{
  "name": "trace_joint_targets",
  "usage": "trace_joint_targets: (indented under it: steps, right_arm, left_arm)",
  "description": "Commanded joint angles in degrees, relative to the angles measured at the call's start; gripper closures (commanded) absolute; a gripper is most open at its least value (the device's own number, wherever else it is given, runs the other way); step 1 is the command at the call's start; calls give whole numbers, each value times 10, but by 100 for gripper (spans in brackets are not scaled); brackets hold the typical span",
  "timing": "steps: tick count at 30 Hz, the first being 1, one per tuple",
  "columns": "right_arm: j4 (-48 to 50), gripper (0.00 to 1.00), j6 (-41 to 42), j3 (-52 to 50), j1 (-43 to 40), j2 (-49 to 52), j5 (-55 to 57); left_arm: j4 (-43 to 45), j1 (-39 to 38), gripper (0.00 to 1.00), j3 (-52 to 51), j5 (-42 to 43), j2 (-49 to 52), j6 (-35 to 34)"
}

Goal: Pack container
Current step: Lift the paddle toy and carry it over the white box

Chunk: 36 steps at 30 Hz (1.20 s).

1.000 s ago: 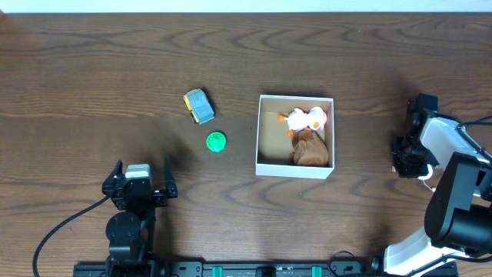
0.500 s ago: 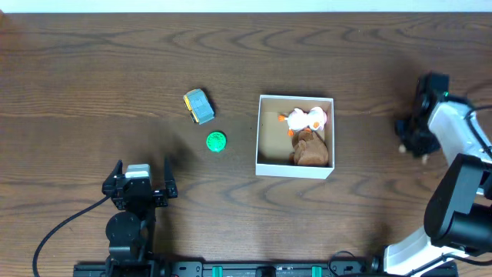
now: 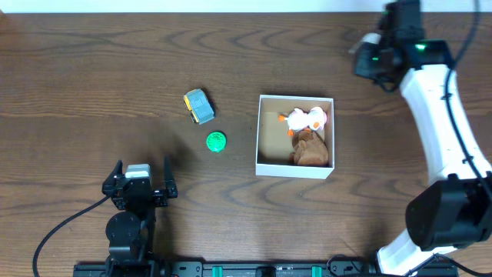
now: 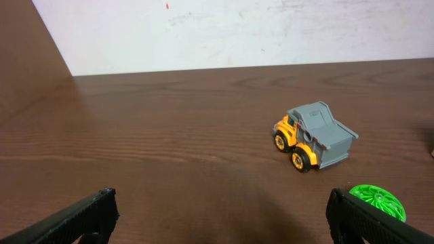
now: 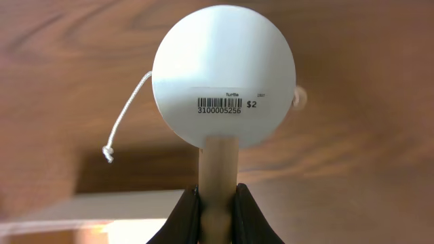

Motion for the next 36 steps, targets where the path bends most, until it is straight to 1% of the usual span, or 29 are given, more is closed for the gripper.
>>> trace_joint_targets:
  steps: [1,6,11,15,23,31,34,35,36]
  right_arm:
    - [-12,98,-61,14,54,0,-14]
    - [-57,99,-57,14,123,0,0]
    - [-127,98,15,9,166,0,48]
    - [-156,98,44,-7,172,1,52]
    - [-126,98,45,-76,171,0,51]
    - [-125,99,55,-119,172,1,51]
    - [-121,96,55,-123,172,1,51]
    - [-117,94,55,-123,172,1,51]
    - [-113,90,55,-123,172,1,51]
  left_arm:
    - [-5,3,2,-16,9,-3,6]
    - [-5,3,2,-16,9,-3,6]
    - [-5,3,2,-16,9,-3,6]
    - [-5,3,2,-16,9,-3,6]
    - [-5,3,2,-16,9,-3,6]
    - [-5,3,2,-16,9,-3,6]
    - [-5,3,2,-16,9,-3,6]
    - [-5,3,2,-16,9,-3,6]
    - [-5,3,2,-16,9,-3,6]
